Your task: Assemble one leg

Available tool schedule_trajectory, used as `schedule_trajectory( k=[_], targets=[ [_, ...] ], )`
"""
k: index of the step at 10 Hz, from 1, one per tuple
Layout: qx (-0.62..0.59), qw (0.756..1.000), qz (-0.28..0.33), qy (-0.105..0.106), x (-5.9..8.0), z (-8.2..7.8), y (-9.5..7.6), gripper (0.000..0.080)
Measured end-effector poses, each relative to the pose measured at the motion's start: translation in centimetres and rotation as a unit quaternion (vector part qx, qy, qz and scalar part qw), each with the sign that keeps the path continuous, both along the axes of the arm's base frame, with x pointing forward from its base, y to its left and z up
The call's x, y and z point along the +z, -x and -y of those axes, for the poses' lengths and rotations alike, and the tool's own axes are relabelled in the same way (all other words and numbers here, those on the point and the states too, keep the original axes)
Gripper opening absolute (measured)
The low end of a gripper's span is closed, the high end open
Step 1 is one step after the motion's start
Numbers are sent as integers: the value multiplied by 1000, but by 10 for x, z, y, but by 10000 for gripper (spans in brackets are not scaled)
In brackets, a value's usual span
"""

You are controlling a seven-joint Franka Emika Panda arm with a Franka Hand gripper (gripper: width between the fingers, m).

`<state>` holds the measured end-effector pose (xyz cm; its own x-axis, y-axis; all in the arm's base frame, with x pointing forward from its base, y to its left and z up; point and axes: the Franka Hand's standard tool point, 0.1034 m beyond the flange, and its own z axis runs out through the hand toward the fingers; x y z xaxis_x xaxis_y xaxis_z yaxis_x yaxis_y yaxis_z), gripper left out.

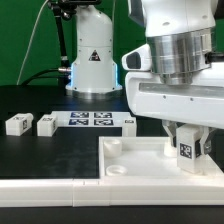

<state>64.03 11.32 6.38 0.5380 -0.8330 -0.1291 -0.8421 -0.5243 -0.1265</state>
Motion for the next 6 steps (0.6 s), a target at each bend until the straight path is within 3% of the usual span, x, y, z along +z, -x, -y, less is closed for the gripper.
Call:
schedule_trajectory(
  k=[3, 4, 5, 6],
  targets=[
    [10, 1000, 1, 0, -1, -1, 0, 289],
    [31, 1000, 5, 1, -1, -1, 0, 498],
    [41, 999, 7, 1, 0, -2, 0, 498],
    [100, 995, 18, 4, 0, -3, 0, 616]
  ],
)
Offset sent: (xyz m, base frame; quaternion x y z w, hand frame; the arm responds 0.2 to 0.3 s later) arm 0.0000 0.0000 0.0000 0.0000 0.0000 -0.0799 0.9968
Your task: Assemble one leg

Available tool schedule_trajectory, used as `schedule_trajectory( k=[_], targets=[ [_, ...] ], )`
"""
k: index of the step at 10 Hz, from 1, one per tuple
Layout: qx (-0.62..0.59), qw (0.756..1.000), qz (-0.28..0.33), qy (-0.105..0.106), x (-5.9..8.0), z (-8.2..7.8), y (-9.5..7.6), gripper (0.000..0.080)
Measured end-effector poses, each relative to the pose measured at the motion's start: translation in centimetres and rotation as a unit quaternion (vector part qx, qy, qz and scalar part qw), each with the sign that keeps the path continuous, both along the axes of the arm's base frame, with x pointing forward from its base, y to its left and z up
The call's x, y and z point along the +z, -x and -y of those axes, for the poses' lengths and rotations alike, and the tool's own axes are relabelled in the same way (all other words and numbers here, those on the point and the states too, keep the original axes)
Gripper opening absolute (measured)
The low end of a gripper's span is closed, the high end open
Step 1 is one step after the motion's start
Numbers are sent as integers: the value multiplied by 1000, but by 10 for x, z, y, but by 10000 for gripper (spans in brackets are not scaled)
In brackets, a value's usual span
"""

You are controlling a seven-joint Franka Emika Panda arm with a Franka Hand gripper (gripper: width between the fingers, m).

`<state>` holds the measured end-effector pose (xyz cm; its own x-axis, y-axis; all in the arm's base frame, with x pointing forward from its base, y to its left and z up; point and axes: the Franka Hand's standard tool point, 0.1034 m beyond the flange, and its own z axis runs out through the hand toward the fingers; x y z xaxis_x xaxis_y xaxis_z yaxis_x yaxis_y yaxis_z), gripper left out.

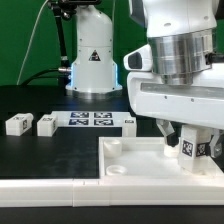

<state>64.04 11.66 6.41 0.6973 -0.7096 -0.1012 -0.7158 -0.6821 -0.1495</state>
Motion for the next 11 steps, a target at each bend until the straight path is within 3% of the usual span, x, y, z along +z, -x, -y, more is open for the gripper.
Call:
schedule_trajectory(
  k=[4, 7, 10, 11],
  targets=[
    [225, 973, 41, 9, 1, -3, 0, 649],
    [381, 922, 66, 21, 1, -2, 0, 649],
    [523, 843, 105, 65, 0, -4, -6, 649],
    [529, 839, 110, 69, -1, -3, -5, 649]
  ],
)
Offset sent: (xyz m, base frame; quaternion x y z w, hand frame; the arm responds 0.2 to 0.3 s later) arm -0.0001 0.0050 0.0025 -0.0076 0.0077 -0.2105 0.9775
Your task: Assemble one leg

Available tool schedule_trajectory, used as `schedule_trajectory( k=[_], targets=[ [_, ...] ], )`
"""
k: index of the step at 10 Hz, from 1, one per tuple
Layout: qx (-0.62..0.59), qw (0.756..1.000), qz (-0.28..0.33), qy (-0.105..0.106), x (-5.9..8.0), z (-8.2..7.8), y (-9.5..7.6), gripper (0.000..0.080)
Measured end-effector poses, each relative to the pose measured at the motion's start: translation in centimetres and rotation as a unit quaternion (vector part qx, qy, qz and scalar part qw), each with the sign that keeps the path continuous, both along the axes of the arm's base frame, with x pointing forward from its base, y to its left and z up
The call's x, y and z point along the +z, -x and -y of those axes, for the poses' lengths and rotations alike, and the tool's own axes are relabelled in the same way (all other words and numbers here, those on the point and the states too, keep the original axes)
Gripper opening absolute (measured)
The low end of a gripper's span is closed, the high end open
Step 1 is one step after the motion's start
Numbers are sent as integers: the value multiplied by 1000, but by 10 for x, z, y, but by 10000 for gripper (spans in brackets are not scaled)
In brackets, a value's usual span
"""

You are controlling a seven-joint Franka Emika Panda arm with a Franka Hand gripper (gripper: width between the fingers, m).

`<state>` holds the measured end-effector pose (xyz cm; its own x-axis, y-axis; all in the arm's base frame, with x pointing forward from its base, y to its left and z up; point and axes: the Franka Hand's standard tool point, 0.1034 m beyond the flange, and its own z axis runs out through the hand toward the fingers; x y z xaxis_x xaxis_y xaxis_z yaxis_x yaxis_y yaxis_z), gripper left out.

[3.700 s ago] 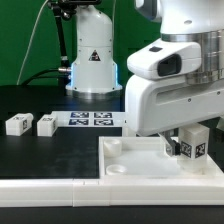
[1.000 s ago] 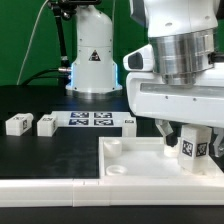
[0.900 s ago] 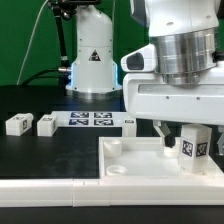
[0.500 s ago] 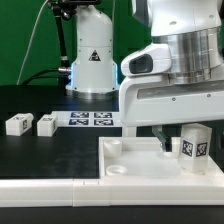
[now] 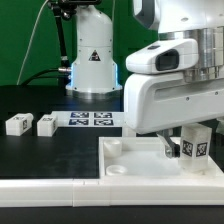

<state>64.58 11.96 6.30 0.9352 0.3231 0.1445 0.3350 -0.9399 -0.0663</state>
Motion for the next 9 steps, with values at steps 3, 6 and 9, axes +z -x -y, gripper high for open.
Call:
schedule_trajectory(
  k=[3, 6, 9],
  targets=[
    [5, 1000, 0, 1, -1, 1, 0, 351],
    [-8, 1000, -2, -1, -1, 1, 0, 289],
    [-148, 988, -19, -28, -1, 4, 0, 289]
  ],
)
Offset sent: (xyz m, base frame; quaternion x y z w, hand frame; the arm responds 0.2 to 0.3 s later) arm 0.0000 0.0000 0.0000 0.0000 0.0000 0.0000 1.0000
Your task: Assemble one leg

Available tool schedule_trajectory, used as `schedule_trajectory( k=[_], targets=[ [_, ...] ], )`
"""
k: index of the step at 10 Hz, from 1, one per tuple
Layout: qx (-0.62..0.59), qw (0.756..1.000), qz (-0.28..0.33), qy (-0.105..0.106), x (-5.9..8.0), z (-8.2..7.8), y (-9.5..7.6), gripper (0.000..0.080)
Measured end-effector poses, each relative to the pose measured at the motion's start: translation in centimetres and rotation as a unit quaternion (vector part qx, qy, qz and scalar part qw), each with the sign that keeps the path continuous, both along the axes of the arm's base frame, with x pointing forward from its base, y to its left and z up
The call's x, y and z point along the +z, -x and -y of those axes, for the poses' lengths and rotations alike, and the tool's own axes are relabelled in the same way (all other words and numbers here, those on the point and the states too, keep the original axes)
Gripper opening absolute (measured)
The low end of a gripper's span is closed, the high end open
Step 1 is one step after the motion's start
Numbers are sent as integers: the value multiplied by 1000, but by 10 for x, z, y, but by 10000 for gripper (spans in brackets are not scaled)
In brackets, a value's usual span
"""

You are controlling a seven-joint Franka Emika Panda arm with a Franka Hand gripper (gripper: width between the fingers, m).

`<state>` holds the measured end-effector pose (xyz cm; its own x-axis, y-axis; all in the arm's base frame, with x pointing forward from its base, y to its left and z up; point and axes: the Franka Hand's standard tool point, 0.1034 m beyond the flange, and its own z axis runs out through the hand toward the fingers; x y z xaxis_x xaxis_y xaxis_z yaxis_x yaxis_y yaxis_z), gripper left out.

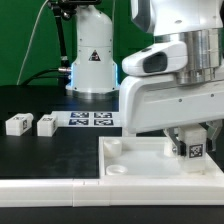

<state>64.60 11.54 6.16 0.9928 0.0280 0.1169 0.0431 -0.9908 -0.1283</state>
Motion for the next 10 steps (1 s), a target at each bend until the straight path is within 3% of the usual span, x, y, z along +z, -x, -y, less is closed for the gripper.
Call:
schedule_trajectory(
  k=[3, 6, 8, 10],
  targets=[
    [-201, 979, -28, -29, -1, 4, 1, 290],
    [-362, 930, -47, -48, -1, 6, 6, 291],
    [-514, 853, -64, -62, -1, 6, 7, 291],
    [-584, 806, -74, -65, -2, 5, 9, 291]
  ],
)
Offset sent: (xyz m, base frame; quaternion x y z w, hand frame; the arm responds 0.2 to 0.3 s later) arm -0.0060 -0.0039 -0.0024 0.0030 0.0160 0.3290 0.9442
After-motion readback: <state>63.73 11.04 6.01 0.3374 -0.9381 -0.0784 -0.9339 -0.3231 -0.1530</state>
